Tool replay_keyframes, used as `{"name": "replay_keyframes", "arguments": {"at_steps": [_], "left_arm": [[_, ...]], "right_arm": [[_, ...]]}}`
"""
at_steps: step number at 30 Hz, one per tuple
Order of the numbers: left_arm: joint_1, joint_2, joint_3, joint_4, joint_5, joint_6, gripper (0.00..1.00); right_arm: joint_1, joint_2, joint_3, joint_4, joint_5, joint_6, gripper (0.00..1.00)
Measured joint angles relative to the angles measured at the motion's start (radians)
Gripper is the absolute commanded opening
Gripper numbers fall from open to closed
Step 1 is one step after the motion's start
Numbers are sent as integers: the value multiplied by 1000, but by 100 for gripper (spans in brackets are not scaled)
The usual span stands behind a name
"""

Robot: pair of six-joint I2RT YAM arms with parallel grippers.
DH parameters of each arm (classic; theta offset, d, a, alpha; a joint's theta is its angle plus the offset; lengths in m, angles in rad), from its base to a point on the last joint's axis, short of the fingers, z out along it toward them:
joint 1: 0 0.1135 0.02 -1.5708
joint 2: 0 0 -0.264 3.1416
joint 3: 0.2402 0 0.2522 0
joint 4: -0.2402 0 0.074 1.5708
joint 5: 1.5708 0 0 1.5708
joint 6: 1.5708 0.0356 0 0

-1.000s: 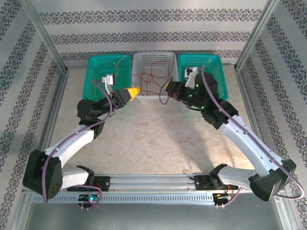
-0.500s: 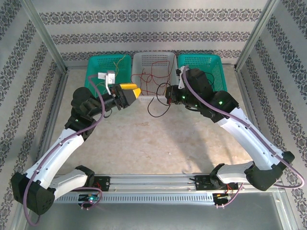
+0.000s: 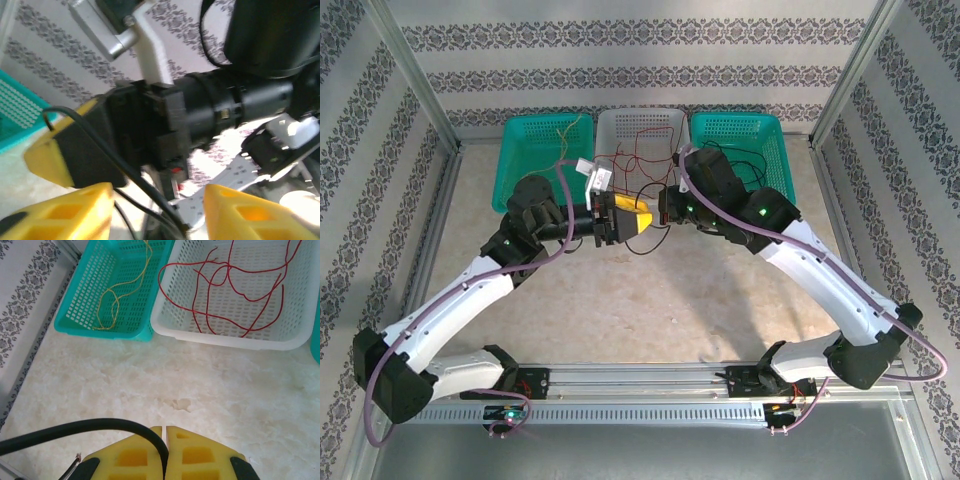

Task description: Untangle the cables

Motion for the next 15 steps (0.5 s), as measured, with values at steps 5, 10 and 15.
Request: {"name": "replay_keyframes", "arguments": {"at_steps": [5, 10, 15], "left_arm": [[0, 18, 19, -72, -68, 51, 0], [5, 11, 19, -74, -85, 56, 0], [61, -33, -22, -18, -43, 9, 0]], "right_arm": [[7, 1, 0, 0, 12, -1, 18], [-35, -26, -39, -6, 62, -18, 61], [-285, -87, -174, -37, 71, -22, 58]]}}
